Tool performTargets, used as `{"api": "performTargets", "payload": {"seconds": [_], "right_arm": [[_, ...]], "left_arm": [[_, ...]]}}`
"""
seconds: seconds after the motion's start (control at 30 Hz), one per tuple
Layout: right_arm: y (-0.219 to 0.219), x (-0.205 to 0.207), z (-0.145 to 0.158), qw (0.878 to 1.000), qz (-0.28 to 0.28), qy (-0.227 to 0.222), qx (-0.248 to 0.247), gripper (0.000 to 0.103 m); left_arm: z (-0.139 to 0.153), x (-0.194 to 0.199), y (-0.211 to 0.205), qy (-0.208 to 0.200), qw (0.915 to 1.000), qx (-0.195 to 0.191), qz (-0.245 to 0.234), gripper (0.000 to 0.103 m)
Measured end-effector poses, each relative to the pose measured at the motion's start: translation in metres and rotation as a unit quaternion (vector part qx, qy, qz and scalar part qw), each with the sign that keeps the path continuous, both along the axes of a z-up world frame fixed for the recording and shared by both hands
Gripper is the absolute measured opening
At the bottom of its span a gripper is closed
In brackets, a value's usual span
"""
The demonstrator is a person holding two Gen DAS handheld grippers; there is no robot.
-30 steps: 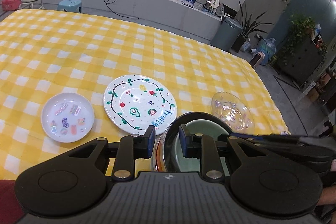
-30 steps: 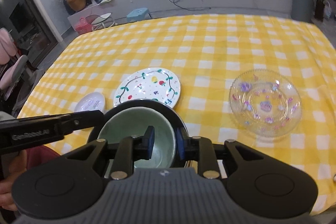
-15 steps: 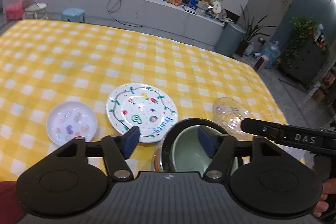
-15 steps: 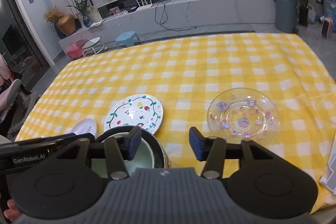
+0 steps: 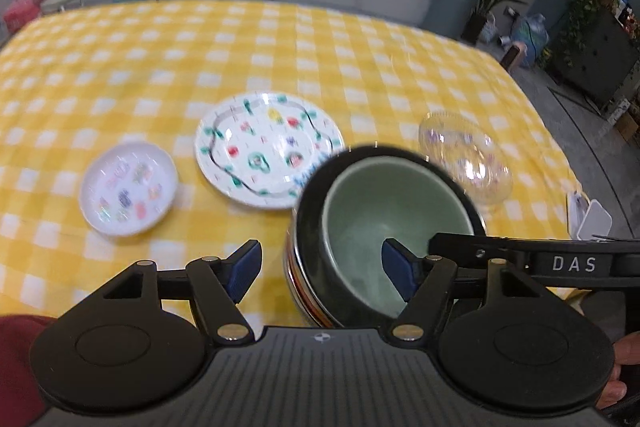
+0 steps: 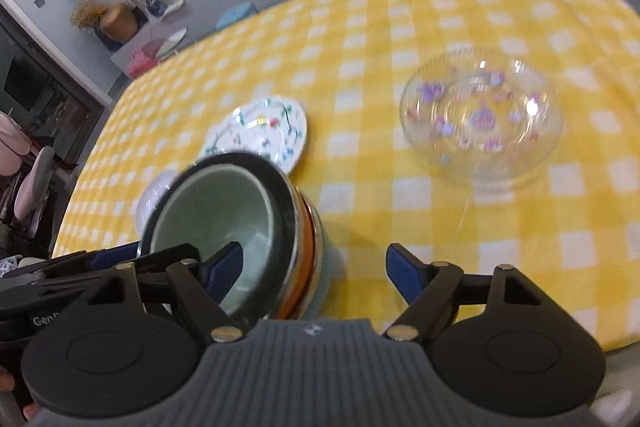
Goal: Organize plates and bowls
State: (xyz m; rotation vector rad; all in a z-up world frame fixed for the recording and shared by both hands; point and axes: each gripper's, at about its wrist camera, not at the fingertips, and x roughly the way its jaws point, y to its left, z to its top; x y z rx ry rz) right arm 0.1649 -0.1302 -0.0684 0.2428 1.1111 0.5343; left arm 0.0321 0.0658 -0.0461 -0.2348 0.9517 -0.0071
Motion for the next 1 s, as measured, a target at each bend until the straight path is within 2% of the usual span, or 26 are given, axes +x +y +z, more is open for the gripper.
{"api": "performTargets", "payload": {"seconds": [0.07, 0.17, 0.23, 0.33, 0.47, 0.63, 0.8, 1.0], "right_arm": [[0.0, 0.002, -0.008, 1.0, 0.005, 0.016, 0.007, 0.076], [0.0, 0.005, -0.017, 0.999, 0.006, 0.038, 0.029, 0.075], [0.002, 0.006, -0.02, 0.998, 0.012, 0.045, 0.041, 0.07], [0.004, 0.008, -0.024, 0.997, 0.013, 0.054, 0.05, 0.066], [0.004, 0.012, -0.033, 0.994, 0.001, 0.075, 0.075, 0.058], [0.007, 0.011, -0.032, 0.997, 0.0, 0.059, 0.058, 0.048], [0.009, 0.009, -0.03, 0.997, -0.003, 0.052, 0.053, 0.048], [0.017, 0.008, -0.027, 0.998, 0.012, 0.04, 0.045, 0.048]], "left_arm": [[-0.008, 0.003, 0.001, 0.013, 0.9999, -0.006, -0.004, 0.08], [-0.021, 0.008, 0.007, 0.033, 0.9986, -0.042, -0.003, 0.08], [-0.027, 0.01, 0.009, 0.046, 0.9974, -0.056, 0.002, 0.079], [-0.03, 0.009, 0.012, 0.035, 0.9969, -0.07, 0.011, 0.074], [-0.032, 0.01, 0.016, 0.034, 0.9955, -0.086, 0.02, 0.074], [-0.031, 0.006, 0.018, 0.033, 0.9955, -0.088, 0.015, 0.074], [-0.031, 0.005, 0.019, 0.048, 0.9945, -0.091, 0.022, 0.076], [-0.028, 0.002, 0.026, 0.057, 0.9945, -0.084, 0.025, 0.075]]}}
